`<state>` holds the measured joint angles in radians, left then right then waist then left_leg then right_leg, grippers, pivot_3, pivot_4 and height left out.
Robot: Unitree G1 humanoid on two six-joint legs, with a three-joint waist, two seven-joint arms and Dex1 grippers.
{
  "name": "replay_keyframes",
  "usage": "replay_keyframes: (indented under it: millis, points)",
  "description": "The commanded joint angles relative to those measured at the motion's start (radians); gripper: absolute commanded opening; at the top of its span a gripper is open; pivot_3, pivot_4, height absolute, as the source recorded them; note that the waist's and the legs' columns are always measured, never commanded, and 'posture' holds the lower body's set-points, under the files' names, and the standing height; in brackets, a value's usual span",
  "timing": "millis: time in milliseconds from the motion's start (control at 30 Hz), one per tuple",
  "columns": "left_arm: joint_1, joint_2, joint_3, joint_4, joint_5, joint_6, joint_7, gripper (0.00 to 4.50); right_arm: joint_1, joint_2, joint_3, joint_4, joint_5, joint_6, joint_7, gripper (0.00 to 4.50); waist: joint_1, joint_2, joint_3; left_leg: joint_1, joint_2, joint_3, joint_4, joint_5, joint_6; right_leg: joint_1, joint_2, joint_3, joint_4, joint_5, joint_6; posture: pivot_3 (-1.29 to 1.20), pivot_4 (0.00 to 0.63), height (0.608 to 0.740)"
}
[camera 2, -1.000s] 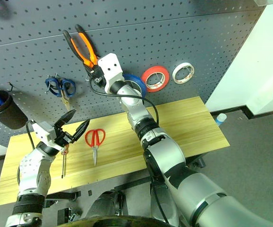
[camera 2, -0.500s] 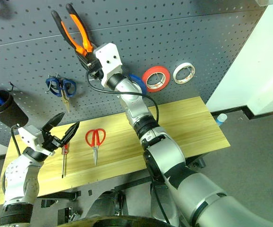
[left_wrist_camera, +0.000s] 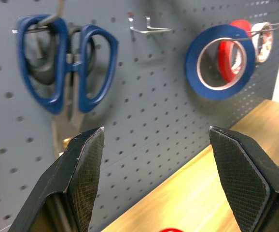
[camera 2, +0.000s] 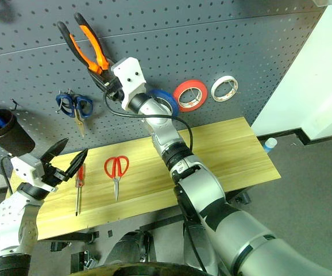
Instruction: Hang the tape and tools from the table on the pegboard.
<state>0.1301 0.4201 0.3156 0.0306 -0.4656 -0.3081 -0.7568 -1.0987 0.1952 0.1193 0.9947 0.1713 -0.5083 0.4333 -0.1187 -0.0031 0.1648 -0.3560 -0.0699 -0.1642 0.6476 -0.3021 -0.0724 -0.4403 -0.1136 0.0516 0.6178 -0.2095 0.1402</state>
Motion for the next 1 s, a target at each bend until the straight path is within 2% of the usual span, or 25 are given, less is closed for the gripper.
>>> replay_keyframes:
  millis: [33, 600, 1000]
  points:
    - [0.024, 0.011, 0.028, -0.079, 0.003, 0.005, 0.029, 3.61, 0.024, 0.177, -0.004, 0.001, 0.017, -0.017, 0.008, 2.09, 0.0, 0.0, 0.001, 0.0, 0.0, 0.0, 0.0, 0.0, 0.0, 0.0, 0.0, 0.0, 0.0, 0.0, 0.0, -0.01, 0.18, 0.738]
    - [0.15, 0.042, 0.073, -0.167, 0.002, 0.052, 0.041, 3.61, -0.041, 0.182, -0.048, 0.093, 0.03, -0.053, 0.021, 2.09, 0.025, 0.002, 0.006, 0.0, 0.0, 0.0, -0.001, 0.0, 0.0, 0.0, 0.0, 0.0, -0.001, 0.0, 0.0, 0.04, 0.175, 0.738]
    - [0.186, 0.03, 0.079, -0.148, 0.0, 0.029, 0.012, 3.61, -0.093, 0.176, -0.081, 0.115, 0.039, -0.085, 0.03, 2.09, 0.026, 0.002, 0.006, 0.0, 0.0, 0.0, -0.001, 0.0, 0.0, 0.0, 0.0, 0.0, -0.001, 0.0, 0.0, 0.06, 0.16, 0.738]
